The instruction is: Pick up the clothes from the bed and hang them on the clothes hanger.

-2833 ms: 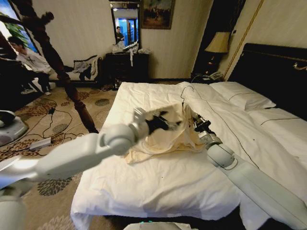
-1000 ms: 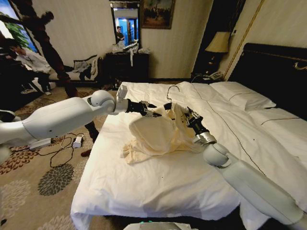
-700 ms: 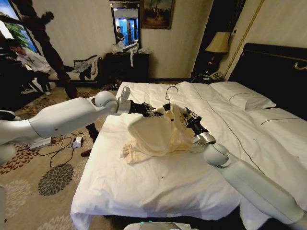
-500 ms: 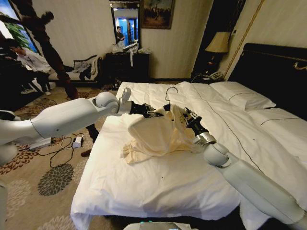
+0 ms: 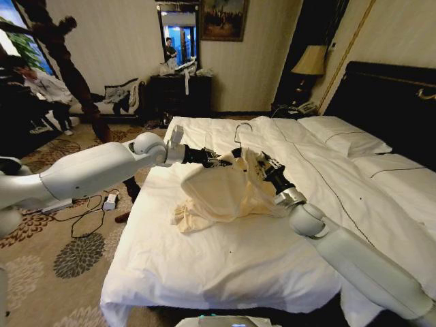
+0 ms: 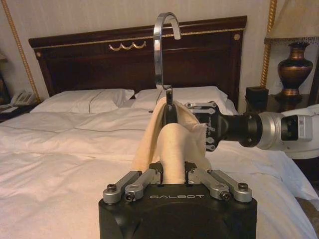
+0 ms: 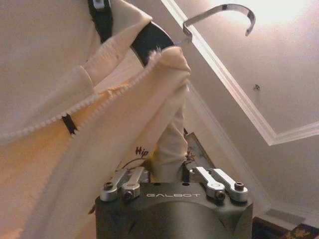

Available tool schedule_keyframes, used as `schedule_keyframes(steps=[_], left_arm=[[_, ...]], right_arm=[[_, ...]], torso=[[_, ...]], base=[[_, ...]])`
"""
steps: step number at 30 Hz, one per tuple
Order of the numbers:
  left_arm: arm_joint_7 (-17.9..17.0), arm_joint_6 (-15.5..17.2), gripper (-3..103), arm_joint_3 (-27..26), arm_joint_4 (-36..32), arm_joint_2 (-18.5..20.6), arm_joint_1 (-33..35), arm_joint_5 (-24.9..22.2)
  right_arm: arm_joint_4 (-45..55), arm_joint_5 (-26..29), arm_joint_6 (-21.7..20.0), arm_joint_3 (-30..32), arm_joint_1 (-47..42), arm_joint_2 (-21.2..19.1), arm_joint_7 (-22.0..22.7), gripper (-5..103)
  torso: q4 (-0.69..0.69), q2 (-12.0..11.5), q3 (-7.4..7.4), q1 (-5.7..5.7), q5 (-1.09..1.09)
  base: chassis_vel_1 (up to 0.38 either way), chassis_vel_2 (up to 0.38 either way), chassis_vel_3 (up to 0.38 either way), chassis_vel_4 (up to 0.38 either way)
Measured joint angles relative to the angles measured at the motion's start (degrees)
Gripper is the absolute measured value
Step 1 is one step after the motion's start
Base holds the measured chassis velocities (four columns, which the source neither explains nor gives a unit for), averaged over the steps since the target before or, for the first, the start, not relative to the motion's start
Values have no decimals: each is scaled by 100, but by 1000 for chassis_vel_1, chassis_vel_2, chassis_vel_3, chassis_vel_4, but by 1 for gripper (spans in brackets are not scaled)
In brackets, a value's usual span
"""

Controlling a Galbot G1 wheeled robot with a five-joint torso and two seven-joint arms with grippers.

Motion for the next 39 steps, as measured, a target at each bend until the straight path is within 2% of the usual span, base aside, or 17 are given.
schedule_keyframes(steps=[2,4,7,8,11,13,16,22,25,26,28,30,32,34,36,37,39], left_arm=[[-46,-28,18,-91,-5,3,99,27],[-63,-37,18,-123,-18,14,144,38],[-98,-75,18,-231,-32,67,304,151],[-98,-75,18,-231,-32,67,304,151],[-172,-100,18,-399,-20,104,493,219],[-192,-108,18,-451,-14,113,541,238],[-277,-134,18,-596,-4,132,673,268],[-365,-138,18,-831,-50,215,785,270],[-427,-147,18,-1009,-79,317,864,264],[-427,-147,18,-1009,-79,317,864,264],[-483,-148,18,-1125,-123,401,936,258],[-522,-151,18,-1217,-180,461,1011,256],[-541,-155,18,-1272,-218,506,1065,256],[-677,-184,18,-1530,-340,635,1349,267],[-758,-193,18,-1715,-428,725,1521,262],[-758,-193,18,-1715,-428,725,1521,262],[-823,-195,18,-1883,-521,812,1661,256]], right_arm=[[44,24,-22,2,5,-17,3,46],[73,57,-45,10,8,-23,13,46],[194,151,-103,42,14,-116,50,62],[194,151,-103,42,14,-116,50,62],[325,289,-146,122,-48,-258,55,79],[367,324,-161,146,-76,-292,54,79],[451,389,-180,186,-151,-384,25,94],[488,716,-163,344,-351,-420,9,100],[664,1521,-152,604,-824,-569,102,100],[664,1521,-152,604,-824,-569,102,100],[798,2092,-125,827,-1203,-584,234,100],[878,2597,-98,1066,-1569,-476,421,100],[903,2869,-97,1264,-1836,-373,488,100],[938,3635,-23,2043,-2719,201,545,100],[949,3891,69,2488,-3168,564,505,100],[949,3891,69,2488,-3168,564,505,100],[992,3931,164,2954,-3624,932,354,100]], torso=[[-1,1,0,0,1],[-2,1,0,0,1],[1,1,0,0,-1],[1,1,0,0,-1],[-1,1,0,0,-1],[-1,0,0,0,0],[-1,1,0,0,-1],[0,1,0,0,0],[1,1,0,0,-1],[1,1,0,0,-1],[-1,1,0,0,-1],[0,1,0,0,-2],[0,1,0,0,1],[-1,0,0,0,0],[-2,1,-1,0,0],[-2,1,-1,0,0],[1,1,0,0,1]], base=[[0,0,0,0],[0,0,0,0],[0,0,0,0],[0,0,0,0],[0,0,0,0],[0,0,0,0],[0,0,0,0],[0,0,0,0],[0,0,0,0],[0,0,0,0],[0,0,0,0],[0,0,0,0],[0,0,0,0],[0,0,0,0],[0,0,0,0],[0,0,0,0],[0,0,0,0]])
